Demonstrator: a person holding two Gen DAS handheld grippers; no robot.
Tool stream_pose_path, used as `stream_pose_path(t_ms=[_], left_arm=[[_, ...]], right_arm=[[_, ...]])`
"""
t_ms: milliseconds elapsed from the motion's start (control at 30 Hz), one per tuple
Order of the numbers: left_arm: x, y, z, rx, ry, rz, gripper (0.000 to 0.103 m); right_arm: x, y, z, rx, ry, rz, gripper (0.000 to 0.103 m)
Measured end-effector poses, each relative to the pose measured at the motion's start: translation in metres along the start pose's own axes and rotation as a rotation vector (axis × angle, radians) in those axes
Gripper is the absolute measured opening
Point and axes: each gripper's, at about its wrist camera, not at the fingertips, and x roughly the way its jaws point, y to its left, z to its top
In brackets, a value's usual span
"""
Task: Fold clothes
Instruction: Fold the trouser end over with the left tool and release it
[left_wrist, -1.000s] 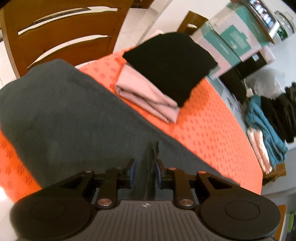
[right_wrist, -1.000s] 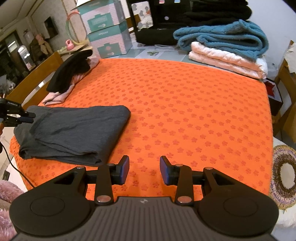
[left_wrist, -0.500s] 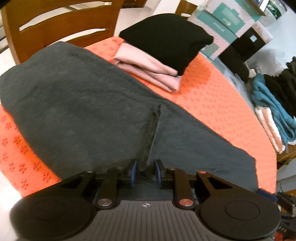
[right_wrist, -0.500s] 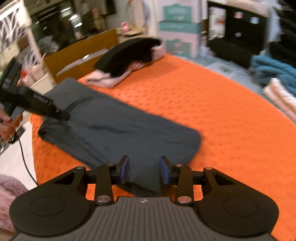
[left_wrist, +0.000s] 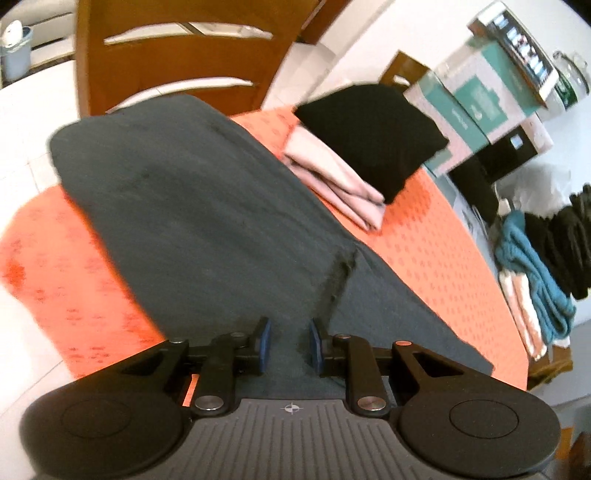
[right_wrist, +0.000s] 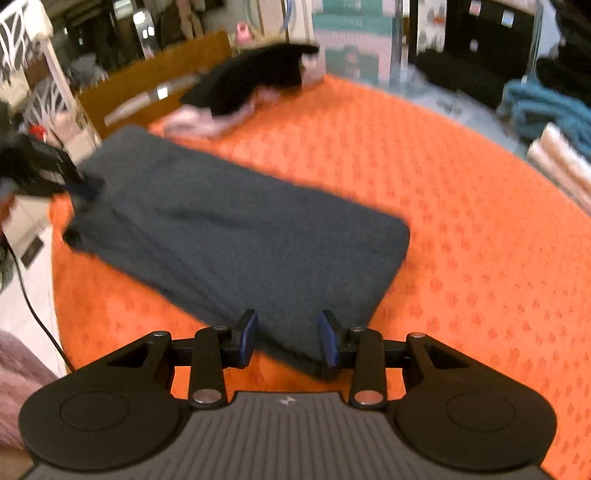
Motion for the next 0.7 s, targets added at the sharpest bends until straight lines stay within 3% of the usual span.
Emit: stream_pose_path(t_ms=[100, 333, 533, 700], left_arm=[[-0.013, 0.012, 0.002, -0.03, -0.037, 0.013, 0.025], [-0.038, 0.049, 0.018, -0.076, -0.106, 0.049, 0.038], [-0.043, 0.107, 0.046, -0.238, -0.161, 0.05, 0.044], [-0.03, 0.148, 0.076, -0.301, -0.164, 0.043, 0.05]], right_arm=[[-0.005, 0.002, 0.001, 0.0, -0.014, -0.005, 0.043], [-0.031, 0.005, 0.006, 0.088, -0.062, -0.019, 0.043], [-0.043, 0.029, 0.015, 0.165, -0.078, -0.075, 0.043], [-0.044, 0.057, 0.018, 0.228, -0.069, -0.132, 0.043]])
